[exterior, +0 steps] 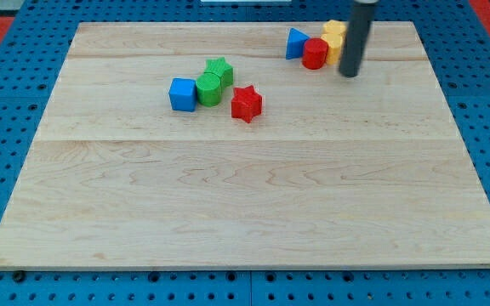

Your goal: Push the red circle downwards of the board

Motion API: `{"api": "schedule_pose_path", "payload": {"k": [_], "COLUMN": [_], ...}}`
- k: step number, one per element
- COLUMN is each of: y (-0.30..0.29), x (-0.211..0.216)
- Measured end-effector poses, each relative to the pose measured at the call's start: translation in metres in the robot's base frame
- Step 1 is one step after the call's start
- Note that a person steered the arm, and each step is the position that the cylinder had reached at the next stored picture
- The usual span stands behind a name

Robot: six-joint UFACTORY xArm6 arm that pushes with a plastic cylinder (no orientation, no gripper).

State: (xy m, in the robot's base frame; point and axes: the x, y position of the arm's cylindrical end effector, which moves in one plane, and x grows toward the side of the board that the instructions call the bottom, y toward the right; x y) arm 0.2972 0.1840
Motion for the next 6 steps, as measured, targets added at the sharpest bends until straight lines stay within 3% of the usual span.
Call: {"api": "schedule_pose_path", "payload": {"k": [2, 3, 4, 5, 6], "y": [0.022, 0.012, -0.014, -0.082, -0.096], "x": [-0.055, -0.105, -0.105, -0.105, -0.098]}}
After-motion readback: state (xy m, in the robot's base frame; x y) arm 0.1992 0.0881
